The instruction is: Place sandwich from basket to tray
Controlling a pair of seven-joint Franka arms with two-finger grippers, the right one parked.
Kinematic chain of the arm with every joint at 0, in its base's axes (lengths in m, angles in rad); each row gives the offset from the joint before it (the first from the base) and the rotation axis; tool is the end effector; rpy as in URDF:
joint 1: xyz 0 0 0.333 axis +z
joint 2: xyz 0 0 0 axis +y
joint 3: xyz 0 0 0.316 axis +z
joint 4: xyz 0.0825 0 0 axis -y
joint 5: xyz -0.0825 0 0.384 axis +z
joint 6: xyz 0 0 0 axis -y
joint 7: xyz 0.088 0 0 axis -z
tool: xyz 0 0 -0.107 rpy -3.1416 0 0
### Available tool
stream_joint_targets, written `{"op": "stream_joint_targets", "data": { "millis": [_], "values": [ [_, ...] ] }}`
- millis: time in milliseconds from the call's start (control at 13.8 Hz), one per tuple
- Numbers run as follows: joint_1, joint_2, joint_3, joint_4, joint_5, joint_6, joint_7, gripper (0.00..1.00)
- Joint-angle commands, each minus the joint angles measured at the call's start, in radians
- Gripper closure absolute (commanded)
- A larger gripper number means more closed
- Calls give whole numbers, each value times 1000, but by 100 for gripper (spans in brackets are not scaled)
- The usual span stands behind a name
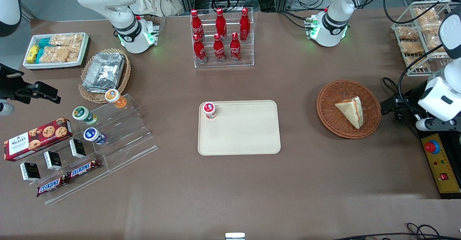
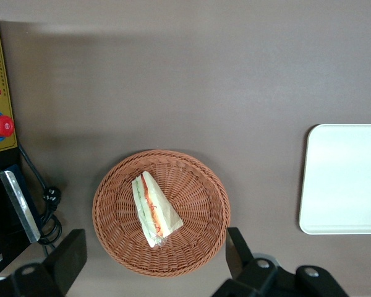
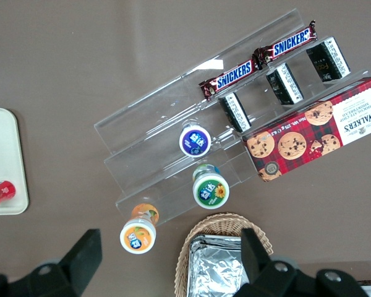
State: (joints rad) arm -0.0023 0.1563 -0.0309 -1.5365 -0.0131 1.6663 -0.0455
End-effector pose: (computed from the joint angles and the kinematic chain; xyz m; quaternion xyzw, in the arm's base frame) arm 0.6067 -0.0201 0.5582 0.9998 0.0070 -0.0136 0.0084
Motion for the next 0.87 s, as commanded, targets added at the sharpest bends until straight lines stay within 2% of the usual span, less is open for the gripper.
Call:
{"op": "stream_joint_targets", "data": {
  "millis": [0, 800],
  "values": [
    [2, 8, -4, 26, -8, -5, 15, 0],
    [-8, 8, -11, 27, -10, -6, -4, 0]
  ]
}}
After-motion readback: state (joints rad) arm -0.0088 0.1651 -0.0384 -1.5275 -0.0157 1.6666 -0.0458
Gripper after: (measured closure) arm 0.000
